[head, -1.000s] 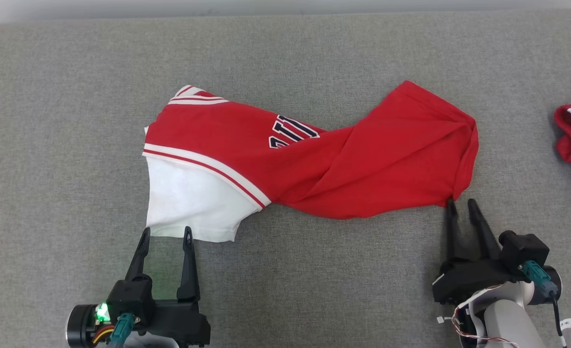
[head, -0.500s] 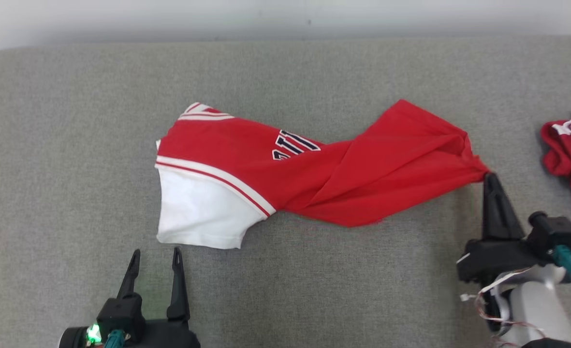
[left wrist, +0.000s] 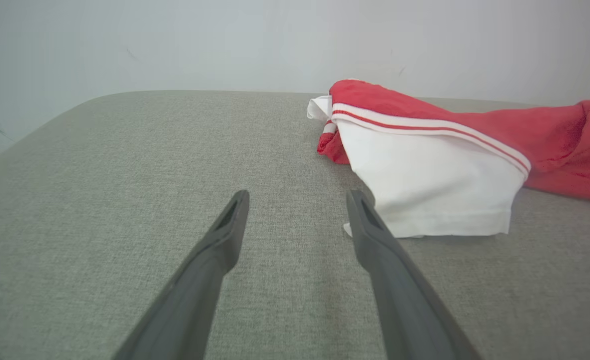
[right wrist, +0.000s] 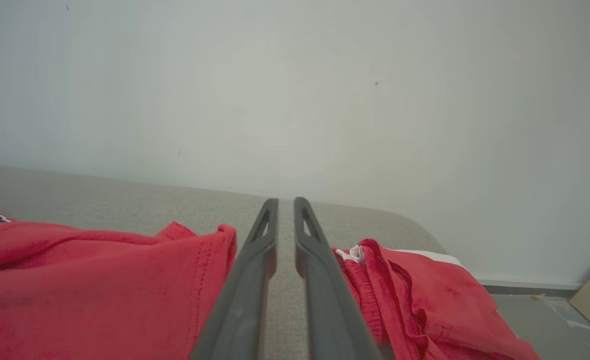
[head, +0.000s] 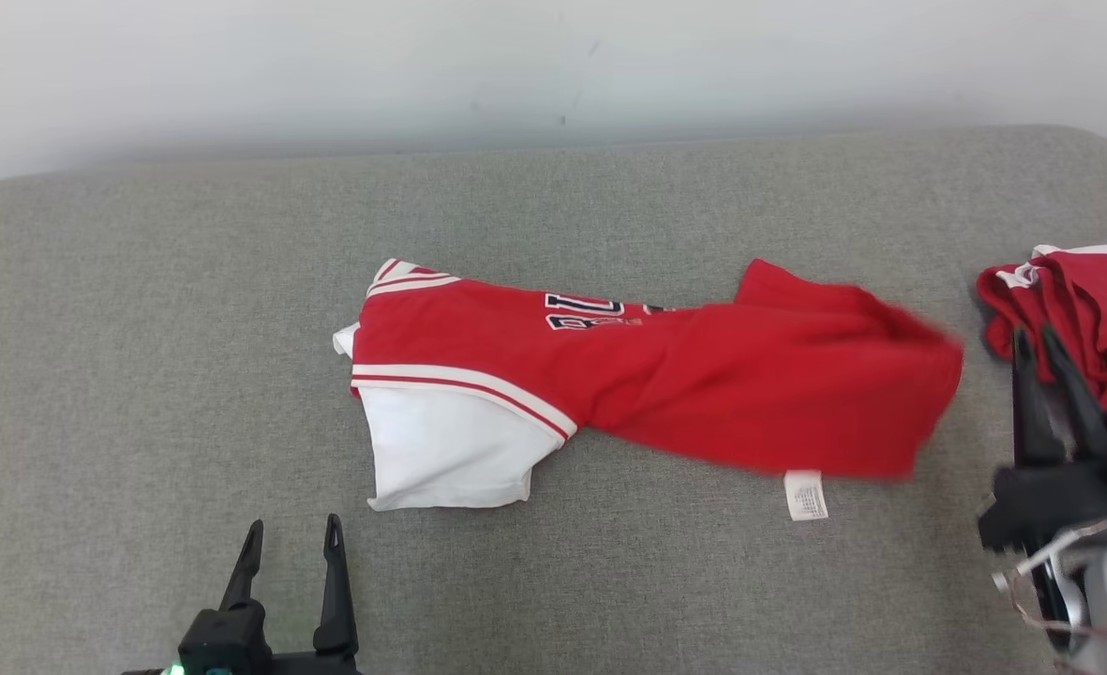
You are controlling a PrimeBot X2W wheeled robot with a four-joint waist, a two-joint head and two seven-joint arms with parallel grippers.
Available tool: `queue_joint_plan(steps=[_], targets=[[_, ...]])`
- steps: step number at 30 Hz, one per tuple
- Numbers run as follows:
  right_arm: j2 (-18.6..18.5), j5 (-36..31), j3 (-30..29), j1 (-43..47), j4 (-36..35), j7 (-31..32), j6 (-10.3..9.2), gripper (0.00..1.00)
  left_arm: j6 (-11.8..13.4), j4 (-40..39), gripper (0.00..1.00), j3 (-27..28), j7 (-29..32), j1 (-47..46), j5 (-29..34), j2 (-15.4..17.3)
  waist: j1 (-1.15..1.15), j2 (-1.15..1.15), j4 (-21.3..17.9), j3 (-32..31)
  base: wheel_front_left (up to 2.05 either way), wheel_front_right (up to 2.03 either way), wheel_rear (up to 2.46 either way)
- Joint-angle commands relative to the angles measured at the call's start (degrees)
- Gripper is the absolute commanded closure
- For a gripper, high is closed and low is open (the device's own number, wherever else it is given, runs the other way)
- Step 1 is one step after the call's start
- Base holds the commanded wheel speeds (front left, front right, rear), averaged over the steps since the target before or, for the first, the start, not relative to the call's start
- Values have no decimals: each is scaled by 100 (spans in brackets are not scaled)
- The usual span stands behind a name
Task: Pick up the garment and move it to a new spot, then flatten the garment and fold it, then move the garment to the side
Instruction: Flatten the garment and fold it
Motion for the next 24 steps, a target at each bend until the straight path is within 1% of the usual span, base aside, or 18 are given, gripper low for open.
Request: queue_joint_plan(steps=[1, 2, 4, 9, 16, 24], targets=[[59, -67, -140, 213, 163, 0, -16, 0, 1, 4, 0, 22, -18, 94, -5, -2, 1, 0, -14, -12, 0, 0, 0], [59, -67, -140, 213, 163, 0, -16, 0, 1, 4, 0, 22, -18, 94, -5, -2, 1, 0, -14, -12, 0, 0, 0], [124, -152, -334, 323, 311, 0, -16, 0, 4, 6, 0, 18, -18, 102, -15, -1, 1, 0, -20, -1, 0, 0, 0], [373, -204, -602, 504, 442, 0, -16, 0, -6, 0, 0, -15, -18, -19, -8, -2, 1, 0, -64, 129, 0, 0, 0], [647, -174, -510, 379, 325, 0, -16, 0, -6, 89, 0, -117, -18, -295, -75, -1, 1, 0, -134, 452, 0, 0, 0], [706, -94, -316, 217, 213, 0, -16, 0, -17, 293, 0, -211, -18, -813, -360, -1, 1, 0, -170, 787, 0, 0, 0]])
